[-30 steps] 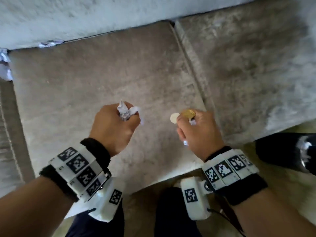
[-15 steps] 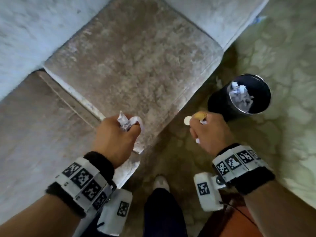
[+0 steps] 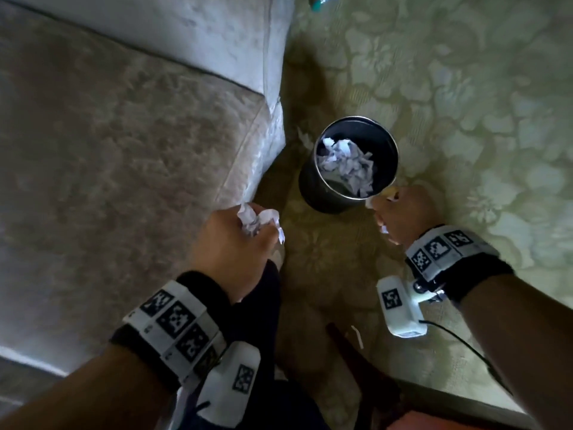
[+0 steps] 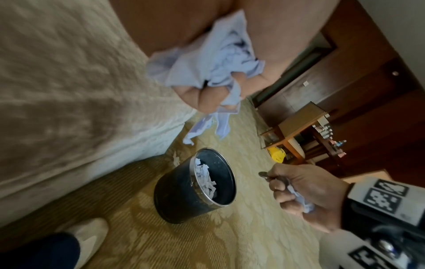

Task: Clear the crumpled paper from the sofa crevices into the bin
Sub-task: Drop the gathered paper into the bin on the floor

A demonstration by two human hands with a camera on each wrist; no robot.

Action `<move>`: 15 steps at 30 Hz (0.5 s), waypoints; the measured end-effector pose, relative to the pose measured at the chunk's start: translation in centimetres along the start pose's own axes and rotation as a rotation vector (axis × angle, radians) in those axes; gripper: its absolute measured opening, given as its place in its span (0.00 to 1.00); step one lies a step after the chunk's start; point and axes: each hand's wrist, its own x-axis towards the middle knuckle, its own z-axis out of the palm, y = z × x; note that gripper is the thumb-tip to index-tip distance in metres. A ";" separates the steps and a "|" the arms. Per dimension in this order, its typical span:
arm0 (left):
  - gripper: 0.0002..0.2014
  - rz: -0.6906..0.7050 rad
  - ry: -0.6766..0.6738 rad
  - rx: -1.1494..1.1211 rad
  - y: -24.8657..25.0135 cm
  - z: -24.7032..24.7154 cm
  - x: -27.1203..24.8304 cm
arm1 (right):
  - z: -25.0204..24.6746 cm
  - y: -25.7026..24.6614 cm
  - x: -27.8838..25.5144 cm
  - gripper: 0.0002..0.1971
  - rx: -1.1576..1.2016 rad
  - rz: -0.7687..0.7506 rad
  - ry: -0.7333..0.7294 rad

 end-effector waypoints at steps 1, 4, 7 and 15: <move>0.10 0.005 -0.011 0.008 0.2 0.6 1.7 | 0.1 0.0 1.7 0.18 -0.033 0.003 0.017; 0.11 0.019 -0.056 0.028 1.5 2.1 7.2 | 0.4 -0.1 6.8 0.17 -0.122 0.034 0.046; 0.12 0.009 -0.078 0.061 3.3 2.7 11.7 | 1.3 -0.4 10.8 0.17 -0.184 0.095 0.015; 0.14 -0.045 -0.195 0.129 6.6 6.6 19.5 | 1.2 0.9 15.5 0.20 -0.190 0.268 -0.078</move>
